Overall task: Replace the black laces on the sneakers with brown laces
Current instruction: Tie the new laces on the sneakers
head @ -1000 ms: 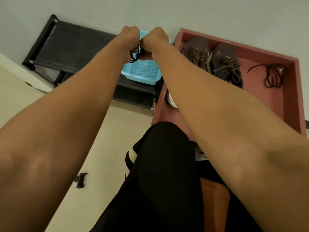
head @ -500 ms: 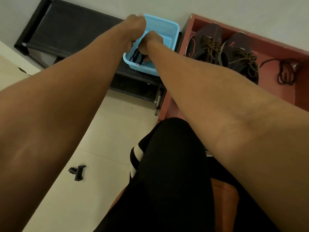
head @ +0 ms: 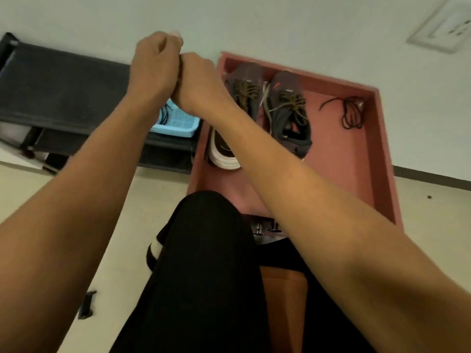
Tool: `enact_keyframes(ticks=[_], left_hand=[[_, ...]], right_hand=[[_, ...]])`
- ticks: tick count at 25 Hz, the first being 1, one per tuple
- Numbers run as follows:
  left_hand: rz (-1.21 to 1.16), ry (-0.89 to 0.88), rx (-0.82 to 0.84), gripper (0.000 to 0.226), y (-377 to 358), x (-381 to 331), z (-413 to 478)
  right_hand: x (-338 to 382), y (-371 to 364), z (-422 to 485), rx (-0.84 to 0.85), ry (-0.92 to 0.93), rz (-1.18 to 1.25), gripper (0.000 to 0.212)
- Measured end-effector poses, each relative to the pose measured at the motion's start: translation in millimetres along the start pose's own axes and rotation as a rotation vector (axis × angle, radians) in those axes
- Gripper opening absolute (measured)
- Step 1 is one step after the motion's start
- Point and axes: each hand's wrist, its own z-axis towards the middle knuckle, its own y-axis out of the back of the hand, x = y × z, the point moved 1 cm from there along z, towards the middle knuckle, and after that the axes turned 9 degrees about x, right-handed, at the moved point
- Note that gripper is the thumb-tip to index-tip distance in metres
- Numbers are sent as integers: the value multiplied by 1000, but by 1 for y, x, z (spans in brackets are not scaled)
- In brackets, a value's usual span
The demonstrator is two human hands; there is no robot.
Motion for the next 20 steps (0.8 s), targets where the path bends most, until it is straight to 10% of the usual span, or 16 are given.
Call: enact_keyframes(ticks=[3, 10, 20], left_hand=[[-99, -177, 50, 38, -43, -43, -40], [19, -322, 395, 24, -178, -106, -77], [487, -237, 481, 28, -314, -84, -4]], right_hand=[[-43, 53, -74, -275, 131, 80, 29], [-169, 156, -214, -526, -248, 210, 31], [-298, 159, -190, -459, -590, -50, 23]])
